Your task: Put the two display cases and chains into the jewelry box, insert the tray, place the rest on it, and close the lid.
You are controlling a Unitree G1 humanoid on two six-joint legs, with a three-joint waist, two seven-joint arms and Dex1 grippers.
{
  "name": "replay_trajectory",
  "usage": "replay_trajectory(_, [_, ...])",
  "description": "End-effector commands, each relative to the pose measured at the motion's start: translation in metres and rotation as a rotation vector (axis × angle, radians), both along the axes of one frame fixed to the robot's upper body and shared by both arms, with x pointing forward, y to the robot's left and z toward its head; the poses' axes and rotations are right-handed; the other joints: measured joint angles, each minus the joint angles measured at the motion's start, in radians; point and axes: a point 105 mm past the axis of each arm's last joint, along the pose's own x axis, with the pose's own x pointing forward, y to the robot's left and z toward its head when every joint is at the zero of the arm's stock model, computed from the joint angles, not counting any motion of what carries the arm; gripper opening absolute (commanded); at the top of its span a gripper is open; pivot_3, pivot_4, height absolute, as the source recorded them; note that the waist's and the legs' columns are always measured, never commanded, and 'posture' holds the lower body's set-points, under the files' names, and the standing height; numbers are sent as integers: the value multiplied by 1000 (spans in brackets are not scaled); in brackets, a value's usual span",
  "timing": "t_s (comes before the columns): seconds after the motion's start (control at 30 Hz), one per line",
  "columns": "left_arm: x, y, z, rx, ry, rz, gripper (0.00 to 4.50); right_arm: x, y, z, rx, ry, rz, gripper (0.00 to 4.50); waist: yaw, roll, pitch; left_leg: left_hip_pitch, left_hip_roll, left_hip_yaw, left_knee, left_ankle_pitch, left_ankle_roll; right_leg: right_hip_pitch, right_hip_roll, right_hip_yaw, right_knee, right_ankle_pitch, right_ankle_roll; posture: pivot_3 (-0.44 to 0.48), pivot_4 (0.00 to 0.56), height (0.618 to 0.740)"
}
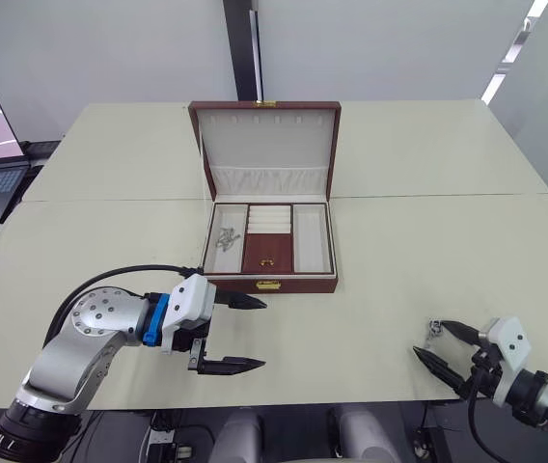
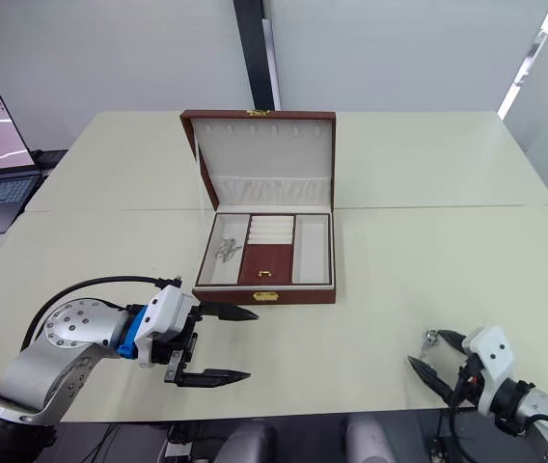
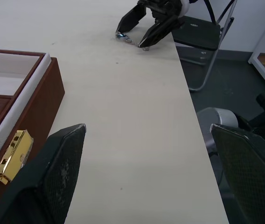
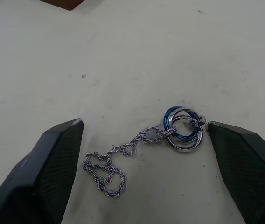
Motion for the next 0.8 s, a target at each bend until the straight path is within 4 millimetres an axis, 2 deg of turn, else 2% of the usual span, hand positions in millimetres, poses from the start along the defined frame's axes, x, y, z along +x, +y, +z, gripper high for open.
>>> replay_trajectory(0.03, [-3,-1,2,4,-17,-15,4446,-6,2,-11,-35,30,15,4500,0,-1,0,0,0,0,0,0,0,0,0,0,0,0,0,0,150,740])
replay_trajectory(0.23, [-3,-4,2,2,-22,-13,4446,-15,-4,-29,-128,68,42,4500,0,-3,-3,1,0,0,0,0,0,1,0,0,0,0,0,0,150,740])
replay_trajectory(0.33, [-2,-5,2,1,-25,-13,4446,-14,-6,-30,-134,68,39,4500,1,-7,-5,2,0,-1,0,0,0,3,0,-1,-1,0,-1,0,150,740])
replay_trajectory(0.43, [-1,-6,3,0,-29,-13,4500,-11,-6,-29,-133,60,35,3941,2,-9,-7,2,0,-2,0,0,0,4,0,-2,-1,0,-1,0,150,740])
replay_trajectory(0.6, [1,-7,3,1,-33,-12,4500,-6,-7,-27,-130,50,29,2437,1,-10,-8,3,1,-2,0,0,0,5,1,-2,-1,0,-1,0,150,740])
replay_trajectory(0.8, [0,-8,3,4,-35,-6,4500,-3,-7,-28,-131,48,27,1383,0,-11,-9,3,1,-2,0,0,0,5,1,-2,-1,0,-1,0,150,740])
